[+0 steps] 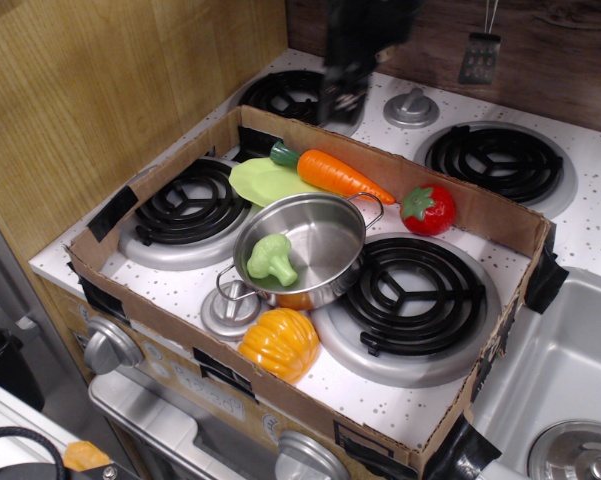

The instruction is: Put carrot on plate

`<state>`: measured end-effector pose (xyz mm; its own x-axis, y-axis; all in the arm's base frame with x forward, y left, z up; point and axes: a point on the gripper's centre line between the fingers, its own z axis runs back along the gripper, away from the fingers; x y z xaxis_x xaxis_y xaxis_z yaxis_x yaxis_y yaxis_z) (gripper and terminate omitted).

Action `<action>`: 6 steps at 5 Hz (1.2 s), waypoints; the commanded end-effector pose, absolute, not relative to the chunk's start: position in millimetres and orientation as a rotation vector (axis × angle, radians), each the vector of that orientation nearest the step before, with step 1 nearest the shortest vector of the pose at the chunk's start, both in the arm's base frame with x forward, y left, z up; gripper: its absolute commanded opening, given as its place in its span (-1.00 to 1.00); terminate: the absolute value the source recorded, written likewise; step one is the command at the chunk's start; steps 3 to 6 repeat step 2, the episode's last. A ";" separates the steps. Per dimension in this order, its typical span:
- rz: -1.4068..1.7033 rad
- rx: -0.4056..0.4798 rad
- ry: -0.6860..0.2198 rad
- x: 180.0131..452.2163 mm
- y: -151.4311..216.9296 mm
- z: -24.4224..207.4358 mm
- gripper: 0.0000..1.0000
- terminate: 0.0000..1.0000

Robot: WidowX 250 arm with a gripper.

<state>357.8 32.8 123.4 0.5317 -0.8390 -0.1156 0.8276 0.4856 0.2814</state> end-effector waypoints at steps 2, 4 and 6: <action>-0.989 0.360 -0.099 356.4 32.2 158.8 1.00 1.00; -0.989 0.360 -0.099 356.4 32.2 158.8 1.00 1.00; -0.989 0.360 -0.099 356.4 32.2 158.8 1.00 1.00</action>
